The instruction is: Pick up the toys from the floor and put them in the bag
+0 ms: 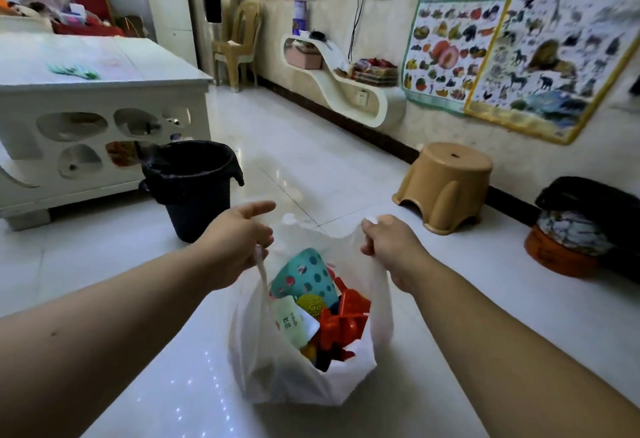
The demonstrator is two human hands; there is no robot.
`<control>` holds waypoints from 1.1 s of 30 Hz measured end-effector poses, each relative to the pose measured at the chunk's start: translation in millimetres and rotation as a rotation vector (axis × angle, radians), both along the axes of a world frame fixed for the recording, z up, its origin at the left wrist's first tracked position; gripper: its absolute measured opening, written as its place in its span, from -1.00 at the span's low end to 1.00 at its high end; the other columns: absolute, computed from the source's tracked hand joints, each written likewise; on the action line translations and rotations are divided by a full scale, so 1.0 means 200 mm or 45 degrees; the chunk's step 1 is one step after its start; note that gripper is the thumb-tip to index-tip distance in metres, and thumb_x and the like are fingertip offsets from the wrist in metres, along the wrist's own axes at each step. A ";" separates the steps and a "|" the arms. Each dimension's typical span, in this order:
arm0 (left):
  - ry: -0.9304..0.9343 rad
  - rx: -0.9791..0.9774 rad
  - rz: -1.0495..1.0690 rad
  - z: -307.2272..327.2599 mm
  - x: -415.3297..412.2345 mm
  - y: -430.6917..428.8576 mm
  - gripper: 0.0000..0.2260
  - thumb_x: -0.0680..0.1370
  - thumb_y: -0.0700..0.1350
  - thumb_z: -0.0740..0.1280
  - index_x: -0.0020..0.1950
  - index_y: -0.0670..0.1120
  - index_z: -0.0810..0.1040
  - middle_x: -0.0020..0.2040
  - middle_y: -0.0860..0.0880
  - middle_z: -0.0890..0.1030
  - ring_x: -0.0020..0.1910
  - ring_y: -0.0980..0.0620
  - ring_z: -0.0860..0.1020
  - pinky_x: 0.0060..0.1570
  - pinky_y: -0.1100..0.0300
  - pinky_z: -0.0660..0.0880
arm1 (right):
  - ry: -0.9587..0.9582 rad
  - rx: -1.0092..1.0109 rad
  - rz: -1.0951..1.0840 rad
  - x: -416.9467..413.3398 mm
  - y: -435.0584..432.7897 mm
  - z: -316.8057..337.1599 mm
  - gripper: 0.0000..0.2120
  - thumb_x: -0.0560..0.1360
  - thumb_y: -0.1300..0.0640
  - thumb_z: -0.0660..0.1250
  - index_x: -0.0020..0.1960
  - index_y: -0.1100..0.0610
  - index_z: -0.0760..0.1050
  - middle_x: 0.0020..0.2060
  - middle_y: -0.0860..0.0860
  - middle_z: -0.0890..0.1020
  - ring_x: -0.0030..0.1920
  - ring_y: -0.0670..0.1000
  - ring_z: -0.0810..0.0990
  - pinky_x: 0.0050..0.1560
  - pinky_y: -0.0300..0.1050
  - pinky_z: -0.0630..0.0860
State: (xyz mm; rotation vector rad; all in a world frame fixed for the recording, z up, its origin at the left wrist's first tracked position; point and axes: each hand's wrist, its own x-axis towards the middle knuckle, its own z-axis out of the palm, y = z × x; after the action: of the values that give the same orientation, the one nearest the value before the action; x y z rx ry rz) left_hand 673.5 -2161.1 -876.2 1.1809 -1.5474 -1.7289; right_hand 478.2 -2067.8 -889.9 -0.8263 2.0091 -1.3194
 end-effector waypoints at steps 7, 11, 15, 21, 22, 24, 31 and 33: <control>-0.103 -0.265 -0.135 0.04 -0.18 -0.02 -0.36 0.47 -0.37 0.23 0.43 0.17 0.29 0.18 -0.09 0.44 -0.08 -0.08 0.46 -0.33 0.20 0.45 | -0.054 -0.104 -0.188 -0.18 0.13 0.07 -0.80 0.62 0.12 0.14 0.17 0.12 0.46 -0.33 0.05 0.39 -0.39 -0.03 0.35 -0.37 -0.09 0.43; -0.169 -0.236 -0.167 -0.13 -0.27 0.00 -0.35 0.46 -0.38 0.22 0.44 0.15 0.28 0.38 -0.22 0.39 -0.16 -0.10 0.49 -0.36 0.17 0.45 | -0.013 -0.006 -0.265 -0.23 0.21 -0.07 -0.76 0.63 0.09 0.13 0.15 0.21 0.46 -0.30 0.08 0.43 -0.35 0.00 0.37 -0.25 -0.05 0.44; -0.256 -0.273 -0.207 -0.31 -0.30 0.06 -0.35 0.44 -0.41 0.22 0.46 0.06 0.29 0.48 -0.17 0.30 -0.13 -0.04 0.56 -0.24 0.09 0.53 | -0.022 0.078 -0.289 -0.22 0.29 -0.25 -0.86 0.62 0.08 0.12 -0.02 0.09 0.42 -0.30 0.04 0.42 -0.33 -0.02 0.38 -0.24 -0.09 0.39; -0.316 -0.042 -0.334 -0.40 -0.27 0.18 -0.38 0.47 -0.39 0.27 0.45 0.06 0.29 0.34 -0.14 0.48 0.00 -0.03 0.54 -0.23 0.18 0.57 | -0.070 0.189 -0.204 -0.12 0.39 -0.31 -0.77 0.62 0.10 0.14 0.23 0.12 0.43 -0.26 -0.02 0.48 -0.26 -0.04 0.48 -0.26 -0.20 0.43; -0.320 -0.034 -0.353 -0.40 -0.27 0.19 -0.38 0.48 -0.38 0.28 0.46 0.07 0.27 0.31 -0.13 0.51 0.01 -0.04 0.56 -0.21 0.17 0.59 | -0.066 0.198 -0.190 -0.11 0.39 -0.31 -0.78 0.61 0.12 0.15 0.20 0.14 0.45 -0.26 0.01 0.50 -0.26 -0.03 0.49 -0.25 -0.20 0.45; -0.322 -0.008 -0.375 -0.38 -0.26 0.21 -0.38 0.48 -0.32 0.31 0.46 0.10 0.24 0.18 -0.14 0.58 -0.02 -0.06 0.59 -0.12 0.07 0.62 | -0.031 0.245 -0.155 -0.08 0.42 -0.28 -0.83 0.58 0.17 0.20 0.12 0.17 0.49 -0.25 0.05 0.54 -0.27 -0.02 0.51 -0.20 -0.15 0.51; -0.479 -0.032 -0.540 -0.35 -0.19 0.31 -0.32 0.44 -0.26 0.36 0.48 0.11 0.21 0.09 -0.15 0.56 -0.17 -0.04 0.60 -0.13 0.08 0.62 | -0.033 0.376 -0.117 0.04 0.55 -0.27 -0.87 0.49 0.22 0.31 0.03 0.19 0.54 -0.11 0.09 0.64 -0.13 0.04 0.61 -0.22 -0.13 0.55; -0.495 -0.036 -0.561 -0.34 -0.15 0.33 -0.30 0.44 -0.23 0.37 0.49 0.12 0.17 0.02 -0.12 0.55 -0.18 -0.04 0.59 -0.14 0.10 0.61 | -0.056 0.390 -0.112 0.06 0.58 -0.27 -0.91 0.48 0.20 0.35 -0.03 0.19 0.55 -0.07 0.08 0.65 -0.08 0.04 0.63 -0.16 -0.14 0.57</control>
State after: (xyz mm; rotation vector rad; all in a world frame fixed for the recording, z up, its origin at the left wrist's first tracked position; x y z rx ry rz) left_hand 642.7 -2095.3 -943.9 1.2884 -2.1926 -1.8044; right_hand 489.2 -1952.1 -944.8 -0.5679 2.1620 -1.0285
